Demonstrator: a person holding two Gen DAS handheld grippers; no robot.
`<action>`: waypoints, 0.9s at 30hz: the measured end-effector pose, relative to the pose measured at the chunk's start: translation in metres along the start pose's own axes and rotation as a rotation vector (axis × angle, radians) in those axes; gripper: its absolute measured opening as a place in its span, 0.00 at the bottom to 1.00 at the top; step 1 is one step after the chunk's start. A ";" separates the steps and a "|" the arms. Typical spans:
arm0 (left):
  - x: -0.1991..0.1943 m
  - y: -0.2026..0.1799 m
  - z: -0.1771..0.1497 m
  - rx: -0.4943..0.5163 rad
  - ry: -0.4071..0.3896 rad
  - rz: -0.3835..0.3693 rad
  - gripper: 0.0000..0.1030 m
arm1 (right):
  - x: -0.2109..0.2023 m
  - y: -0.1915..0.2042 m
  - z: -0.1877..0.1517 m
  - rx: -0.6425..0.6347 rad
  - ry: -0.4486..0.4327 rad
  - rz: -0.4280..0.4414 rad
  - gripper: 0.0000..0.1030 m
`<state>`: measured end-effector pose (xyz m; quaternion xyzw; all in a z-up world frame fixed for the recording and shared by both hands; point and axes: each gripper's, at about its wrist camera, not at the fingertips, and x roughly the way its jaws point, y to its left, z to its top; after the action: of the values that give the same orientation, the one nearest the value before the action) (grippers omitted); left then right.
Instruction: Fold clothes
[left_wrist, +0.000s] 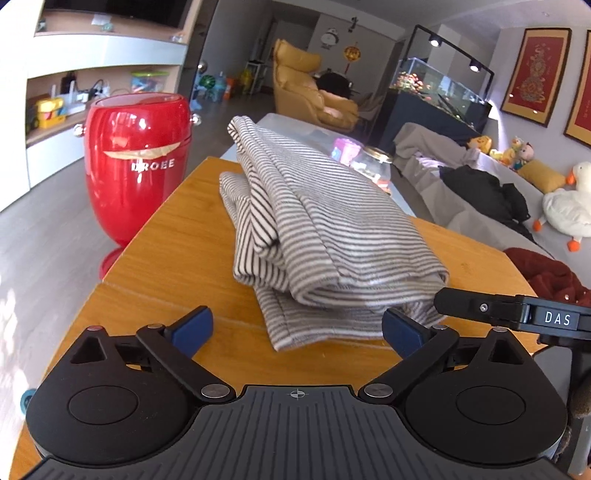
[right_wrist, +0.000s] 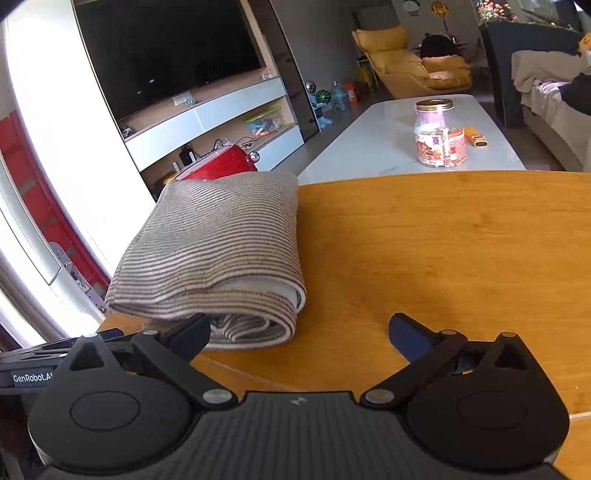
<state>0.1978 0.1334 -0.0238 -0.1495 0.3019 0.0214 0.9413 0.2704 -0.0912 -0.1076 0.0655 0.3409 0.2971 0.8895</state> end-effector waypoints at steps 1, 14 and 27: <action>-0.005 -0.007 -0.005 -0.002 -0.001 0.027 1.00 | -0.006 0.001 -0.005 -0.014 0.005 -0.013 1.00; -0.017 -0.067 -0.035 0.086 0.032 0.355 1.00 | -0.018 0.018 -0.025 -0.247 0.049 -0.307 1.00; -0.012 -0.074 -0.032 0.026 0.021 0.416 1.00 | -0.016 -0.015 -0.013 -0.155 0.030 -0.323 1.00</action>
<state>0.1798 0.0541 -0.0217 -0.0719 0.3364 0.2095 0.9153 0.2594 -0.1136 -0.1135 -0.0632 0.3364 0.1769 0.9228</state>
